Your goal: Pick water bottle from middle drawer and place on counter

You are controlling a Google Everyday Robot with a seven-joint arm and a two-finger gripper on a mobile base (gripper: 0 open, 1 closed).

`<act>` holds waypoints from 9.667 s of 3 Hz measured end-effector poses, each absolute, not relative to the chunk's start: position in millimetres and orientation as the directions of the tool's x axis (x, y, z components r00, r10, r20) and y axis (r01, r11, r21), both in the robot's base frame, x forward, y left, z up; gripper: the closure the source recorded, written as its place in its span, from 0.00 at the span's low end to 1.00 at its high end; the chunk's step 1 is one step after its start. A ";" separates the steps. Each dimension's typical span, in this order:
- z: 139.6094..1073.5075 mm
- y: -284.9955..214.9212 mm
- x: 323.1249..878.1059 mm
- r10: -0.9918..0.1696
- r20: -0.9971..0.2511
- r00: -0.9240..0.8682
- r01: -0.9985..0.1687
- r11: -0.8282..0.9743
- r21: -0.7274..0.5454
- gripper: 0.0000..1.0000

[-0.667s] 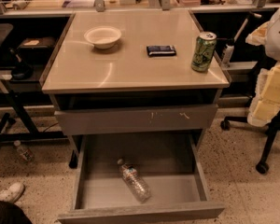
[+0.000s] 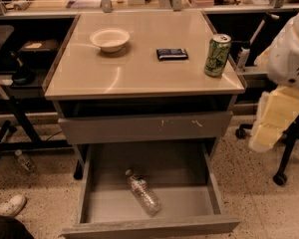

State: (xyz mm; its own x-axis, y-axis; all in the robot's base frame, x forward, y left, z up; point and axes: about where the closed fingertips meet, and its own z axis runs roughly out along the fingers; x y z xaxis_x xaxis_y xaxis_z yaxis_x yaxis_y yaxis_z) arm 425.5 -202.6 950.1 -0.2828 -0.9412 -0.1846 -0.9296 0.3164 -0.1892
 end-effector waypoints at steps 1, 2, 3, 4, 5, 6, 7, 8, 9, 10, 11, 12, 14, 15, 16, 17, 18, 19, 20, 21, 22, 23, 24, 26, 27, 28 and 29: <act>905.1 -167.5 400.3 -0.927 -0.134 -0.351 -0.926 0.365 -0.095 0.00; 860.5 -127.7 372.2 -0.926 -0.096 -0.366 -0.931 0.365 0.024 0.00; 858.5 -128.5 370.8 -0.925 -0.093 -0.368 -0.930 0.368 0.023 0.00; 850.2 -121.1 364.9 -0.929 -0.107 -0.355 -0.935 0.351 0.055 0.00; 822.1 -91.0 347.0 -0.927 -0.167 -0.335 -0.941 0.320 0.109 0.00; 759.9 -28.9 345.3 -0.909 -0.214 -0.358 -0.930 0.328 0.165 0.00; 761.6 -29.5 345.0 -0.906 -0.215 -0.366 -0.928 0.336 0.162 0.00; 748.4 -21.7 346.2 -0.898 -0.242 -0.368 -0.927 0.334 0.170 0.00; 706.7 -6.4 362.4 -0.880 -0.264 -0.394 -0.918 0.361 0.167 0.00; 668.8 3.3 386.7 -0.855 -0.283 -0.434 -0.901 0.406 0.155 0.00; 637.1 10.4 401.4 -0.849 -0.273 -0.452 -0.892 0.430 0.138 0.00; 607.0 21.2 413.1 -0.860 -0.235 -0.453 -0.891 0.437 0.121 0.00; 573.9 31.8 415.2 -0.827 -0.259 -0.499 -0.866 0.461 0.194 0.00; 534.6 42.4 422.1 -0.780 -0.279 -0.560 -0.827 0.508 0.240 0.00; 504.5 48.5 428.0 -0.739 -0.288 -0.610 -0.792 0.552 0.261 0.00; 476.5 50.2 438.5 -0.711 -0.284 -0.644 -0.765 0.589 0.260 0.00; 458.6 49.6 449.3 -0.696 -0.280 -0.661 -0.751 0.614 0.243 0.00; 443.2 47.2 459.4 -0.680 -0.277 -0.678 -0.734 0.640 0.226 0.00; 438.8 46.5 461.2 -0.675 -0.275 -0.685 -0.728 0.644 0.234 0.00; 423.2 39.4 475.3 -0.655 -0.280 -0.701 -0.712 0.666 0.224 0.00; 410.1 31.8 486.1 -0.641 -0.289 -0.711 -0.700 0.684 0.205 0.00; 393.5 26.2 488.7 -0.626 -0.283 -0.727 -0.683 0.701 0.204 0.00; 374.3 25.5 487.6 -0.613 -0.269 -0.743 -0.667 0.713 0.217 0.00; 357.2 27.3 485.3 -0.608 -0.255 -0.751 -0.659 0.715 0.234 0.19; 357.2 27.3 485.3 -0.608 -0.255 -0.751 -0.659 0.715 0.234 0.41; 357.1 27.3 485.2 -0.609 -0.255 -0.751 -0.659 0.715 0.234 0.66; 357.1 27.3 485.2 -0.609 -0.255 -0.751 -0.659 0.715 0.234 0.88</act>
Offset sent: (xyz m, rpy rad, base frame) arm -0.0897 0.1244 -0.1449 -0.0039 0.4106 -0.0470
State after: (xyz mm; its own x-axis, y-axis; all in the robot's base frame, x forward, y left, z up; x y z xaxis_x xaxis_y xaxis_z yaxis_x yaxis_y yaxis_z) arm 485.2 27.3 357.1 -0.7513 -0.6085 -0.2554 -0.6587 0.7152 0.2338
